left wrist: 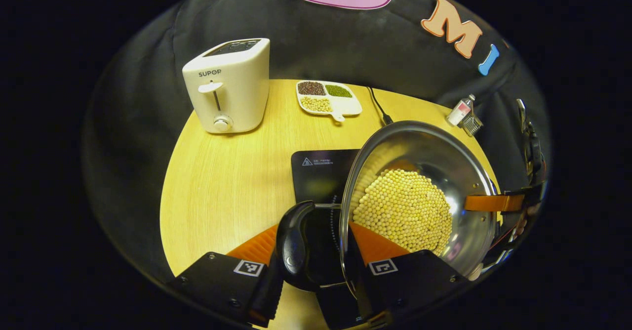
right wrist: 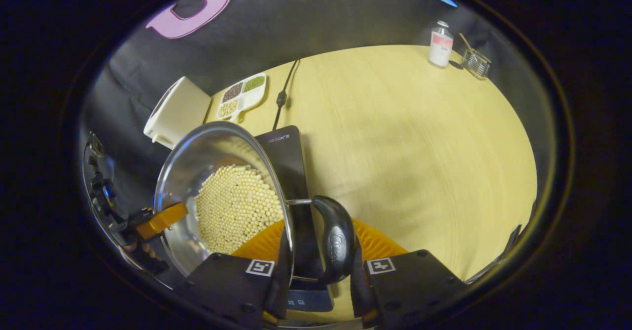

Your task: First push the handle of the pot to place it horizontally, then grasp the pot with both hands and set it on the induction cooktop.

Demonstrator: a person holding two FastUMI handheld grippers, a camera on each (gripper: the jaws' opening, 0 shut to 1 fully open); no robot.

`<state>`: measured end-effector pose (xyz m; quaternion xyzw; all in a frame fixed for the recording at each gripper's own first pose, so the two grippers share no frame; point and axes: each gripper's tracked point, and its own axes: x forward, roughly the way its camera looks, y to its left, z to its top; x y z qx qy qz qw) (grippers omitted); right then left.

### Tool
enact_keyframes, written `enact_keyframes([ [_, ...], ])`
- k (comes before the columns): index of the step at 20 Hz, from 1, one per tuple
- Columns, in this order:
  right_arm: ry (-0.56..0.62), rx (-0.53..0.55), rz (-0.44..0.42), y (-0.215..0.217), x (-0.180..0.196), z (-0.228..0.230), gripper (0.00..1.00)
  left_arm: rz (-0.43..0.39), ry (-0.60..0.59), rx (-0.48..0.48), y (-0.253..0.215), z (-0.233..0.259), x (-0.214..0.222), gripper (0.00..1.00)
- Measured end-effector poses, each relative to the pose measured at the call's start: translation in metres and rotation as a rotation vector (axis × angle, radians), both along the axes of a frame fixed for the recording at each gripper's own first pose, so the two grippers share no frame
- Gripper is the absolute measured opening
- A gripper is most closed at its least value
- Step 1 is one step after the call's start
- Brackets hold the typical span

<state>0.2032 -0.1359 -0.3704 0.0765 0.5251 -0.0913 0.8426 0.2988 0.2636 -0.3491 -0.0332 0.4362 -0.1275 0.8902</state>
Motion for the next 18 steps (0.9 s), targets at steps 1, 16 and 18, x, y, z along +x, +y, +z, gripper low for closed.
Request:
enact_keyframes([
  [1,-0.002,0.004,0.000,-0.001,0.000,-0.001,0.53,-0.001,-0.004,0.006,0.001,0.000,0.001,0.63],
  [16,-0.106,-0.017,0.074,-0.011,-0.007,0.032,0.96,0.087,-0.153,0.140,0.015,0.045,-0.007,0.84],
  [18,-0.128,-0.017,0.094,-0.015,-0.013,0.041,0.94,0.098,-0.169,0.141,0.012,0.050,-0.013,0.84],
])
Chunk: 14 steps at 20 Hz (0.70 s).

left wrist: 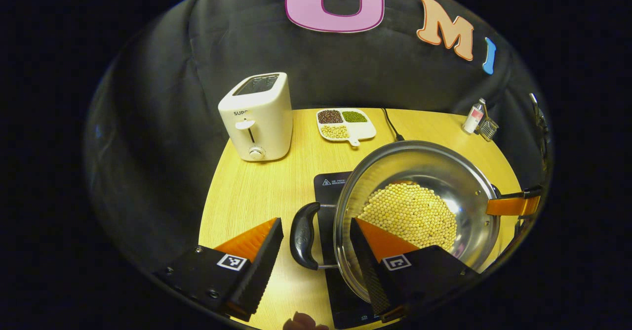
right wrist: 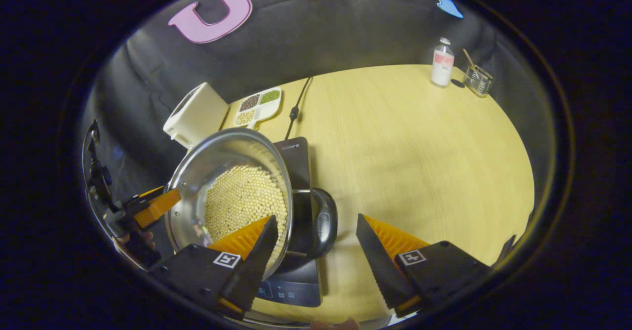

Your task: First push the handle of the pot to place it horizontally, then grasp the pot with both hands and set it on the induction cooktop.

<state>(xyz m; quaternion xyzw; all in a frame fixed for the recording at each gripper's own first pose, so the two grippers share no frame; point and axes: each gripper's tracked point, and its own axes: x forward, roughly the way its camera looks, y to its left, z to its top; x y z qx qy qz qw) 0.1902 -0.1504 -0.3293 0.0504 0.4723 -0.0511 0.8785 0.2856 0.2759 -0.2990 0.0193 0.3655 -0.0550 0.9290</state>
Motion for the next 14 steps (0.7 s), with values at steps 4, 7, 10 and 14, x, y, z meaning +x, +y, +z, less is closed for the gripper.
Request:
enact_keyframes([
  [4,-0.061,0.020,0.024,-0.011,-0.012,0.023,0.94,0.031,-0.034,-0.003,-0.012,0.022,-0.022,0.87],
  [7,-0.120,0.063,0.041,-0.026,-0.020,0.043,0.94,0.062,-0.098,0.019,-0.027,0.051,-0.043,0.86],
  [10,-0.177,0.106,0.065,-0.051,-0.043,0.072,0.99,0.102,-0.177,0.067,-0.044,0.084,-0.067,0.91],
  [14,-0.304,0.087,0.123,-0.097,-0.078,0.111,1.00,0.132,-0.271,0.102,-0.077,0.116,-0.114,0.86],
])
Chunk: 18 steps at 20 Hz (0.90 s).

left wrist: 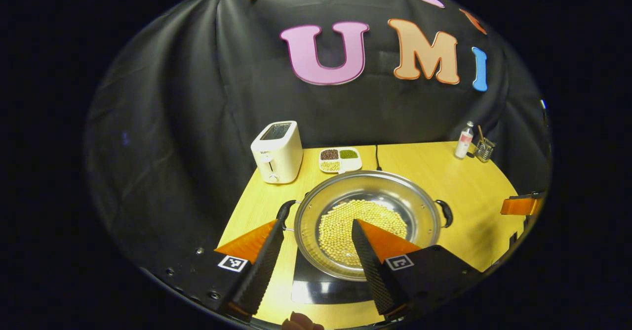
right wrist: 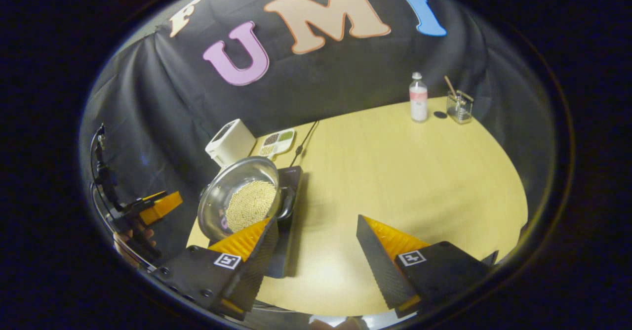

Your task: First push the handle of the pot to place it horizontally, then grasp the pot with both hands and set it on the induction cooktop.

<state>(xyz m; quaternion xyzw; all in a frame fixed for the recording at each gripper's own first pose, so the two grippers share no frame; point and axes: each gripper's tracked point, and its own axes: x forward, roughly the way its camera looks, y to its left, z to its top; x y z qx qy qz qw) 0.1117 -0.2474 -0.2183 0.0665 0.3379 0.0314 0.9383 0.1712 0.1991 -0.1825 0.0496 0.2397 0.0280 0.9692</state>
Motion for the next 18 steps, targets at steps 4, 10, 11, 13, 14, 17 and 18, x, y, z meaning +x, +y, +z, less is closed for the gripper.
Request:
enact_keyframes([
  [4,-0.022,0.030,0.014,-0.027,-0.040,0.003,0.99,0.048,0.002,-0.033,-0.027,0.011,-0.062,0.90],
  [10,-0.154,0.074,-0.007,-0.045,-0.060,0.038,0.92,0.031,-0.004,-0.090,-0.061,0.030,-0.099,0.91],
  [11,-0.184,0.052,-0.006,-0.050,-0.061,0.045,0.92,0.020,-0.013,-0.097,-0.067,0.035,-0.101,0.91],
  [13,-0.231,0.035,-0.007,-0.052,-0.069,0.061,0.92,-0.012,-0.058,-0.097,-0.079,0.052,-0.106,0.91],
  [14,-0.266,0.032,-0.011,-0.051,-0.073,0.075,0.98,-0.032,-0.094,-0.086,-0.084,0.064,-0.107,0.91],
  [17,-0.400,-0.028,-0.040,-0.057,-0.080,0.117,0.98,-0.113,-0.194,-0.077,-0.103,0.098,-0.106,0.90],
  [18,-0.428,-0.059,-0.056,-0.059,-0.088,0.127,0.92,-0.140,-0.205,-0.085,-0.111,0.103,-0.108,0.94],
])
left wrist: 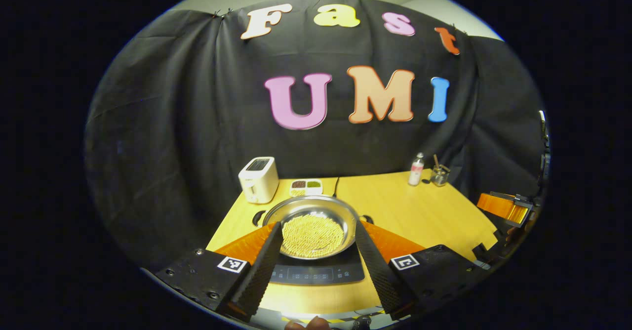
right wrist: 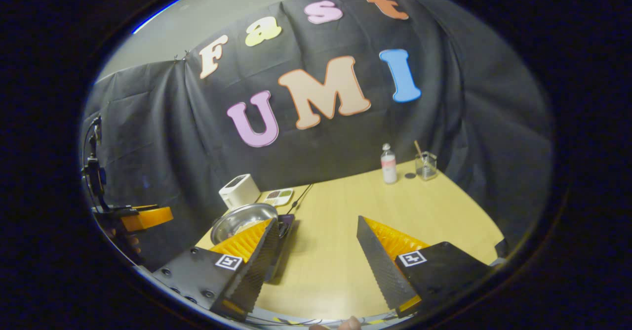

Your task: First push the handle of the pot to place it horizontally, then grasp the pot with both hands and set it on the induction cooktop.

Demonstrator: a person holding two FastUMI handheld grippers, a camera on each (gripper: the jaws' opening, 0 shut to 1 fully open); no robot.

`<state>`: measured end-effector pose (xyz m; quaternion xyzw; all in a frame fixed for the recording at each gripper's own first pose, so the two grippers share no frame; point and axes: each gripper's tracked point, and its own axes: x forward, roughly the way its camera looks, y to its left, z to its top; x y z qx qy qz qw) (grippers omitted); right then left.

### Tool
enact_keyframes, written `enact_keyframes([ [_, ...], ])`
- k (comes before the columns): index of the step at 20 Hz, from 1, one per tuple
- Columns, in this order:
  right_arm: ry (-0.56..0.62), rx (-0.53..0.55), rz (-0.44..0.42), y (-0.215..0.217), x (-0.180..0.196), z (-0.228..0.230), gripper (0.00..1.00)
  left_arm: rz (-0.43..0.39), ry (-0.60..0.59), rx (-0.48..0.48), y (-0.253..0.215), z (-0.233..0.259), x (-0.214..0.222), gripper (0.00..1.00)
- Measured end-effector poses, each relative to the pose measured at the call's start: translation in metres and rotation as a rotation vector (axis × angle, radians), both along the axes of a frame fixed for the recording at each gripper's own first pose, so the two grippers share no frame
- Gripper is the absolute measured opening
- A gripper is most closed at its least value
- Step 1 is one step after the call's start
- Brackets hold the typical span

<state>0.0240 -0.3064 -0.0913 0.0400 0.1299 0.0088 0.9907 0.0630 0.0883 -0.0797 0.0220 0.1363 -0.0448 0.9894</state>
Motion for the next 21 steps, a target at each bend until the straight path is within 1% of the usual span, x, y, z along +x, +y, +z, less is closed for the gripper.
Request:
enact_keyframes([
  [1,-0.016,-0.025,-0.015,0.000,-0.012,0.007,0.92,-0.026,-0.012,-0.009,-0.007,0.004,-0.004,0.90],
  [2,-0.028,-0.042,-0.020,0.003,-0.027,0.013,0.92,-0.054,-0.023,-0.020,-0.014,0.005,-0.010,0.94],
  [3,-0.043,-0.064,-0.021,0.007,-0.039,0.016,0.92,-0.081,-0.040,-0.038,-0.022,0.006,-0.016,0.90],
  [4,-0.055,-0.098,-0.029,0.006,-0.049,0.017,0.92,-0.102,-0.047,-0.068,-0.029,0.005,-0.025,0.90],
  [5,-0.056,-0.130,-0.036,0.006,-0.059,0.015,0.92,-0.118,-0.050,-0.105,-0.036,0.003,-0.033,0.90],
  [6,-0.058,-0.157,-0.033,0.011,-0.066,0.016,0.92,-0.116,-0.049,-0.134,-0.036,0.002,-0.041,0.90],
  [7,-0.046,-0.185,-0.026,0.016,-0.072,0.017,0.92,-0.084,-0.038,-0.142,-0.028,0.002,-0.049,0.90],
  [8,-0.046,-0.207,-0.018,0.019,-0.073,0.022,0.92,-0.065,-0.054,-0.145,-0.021,0.006,-0.057,0.90],
  [10,-0.097,-0.213,-0.001,0.031,-0.068,0.046,0.92,-0.030,-0.109,-0.127,-0.009,0.023,-0.062,0.90],
  [11,-0.113,-0.197,0.016,0.038,-0.066,0.055,0.92,-0.003,-0.127,-0.108,-0.002,0.030,-0.064,0.85],
  [12,-0.121,-0.181,0.035,0.044,-0.066,0.060,0.93,0.028,-0.147,-0.089,0.004,0.037,-0.064,0.90],
  [13,-0.123,-0.175,0.048,0.044,-0.066,0.065,0.93,0.057,-0.163,-0.073,0.007,0.045,-0.064,0.90],
  [14,-0.130,-0.176,0.054,0.038,-0.064,0.071,0.94,0.073,-0.179,-0.064,0.003,0.052,-0.066,0.90],
  [15,-0.147,-0.178,0.059,0.032,-0.064,0.080,0.96,0.071,-0.199,-0.065,-0.006,0.060,-0.067,0.90],
  [17,-0.172,-0.171,0.062,0.018,-0.064,0.095,0.96,0.062,-0.193,-0.078,-0.029,0.061,-0.067,0.89],
  [18,-0.175,-0.157,0.062,0.011,-0.067,0.098,1.00,0.062,-0.194,-0.087,-0.038,0.061,-0.067,0.90],
  [19,-0.178,-0.140,0.056,0.002,-0.067,0.101,1.00,0.064,-0.195,-0.092,-0.046,0.064,-0.066,0.90],
  [20,-0.179,-0.122,0.056,-0.006,-0.068,0.104,1.00,0.067,-0.204,-0.094,-0.053,0.068,-0.066,0.85],
  [21,-0.176,-0.108,0.055,-0.014,-0.067,0.105,0.99,0.067,-0.209,-0.088,-0.060,0.071,-0.065,0.86],
])
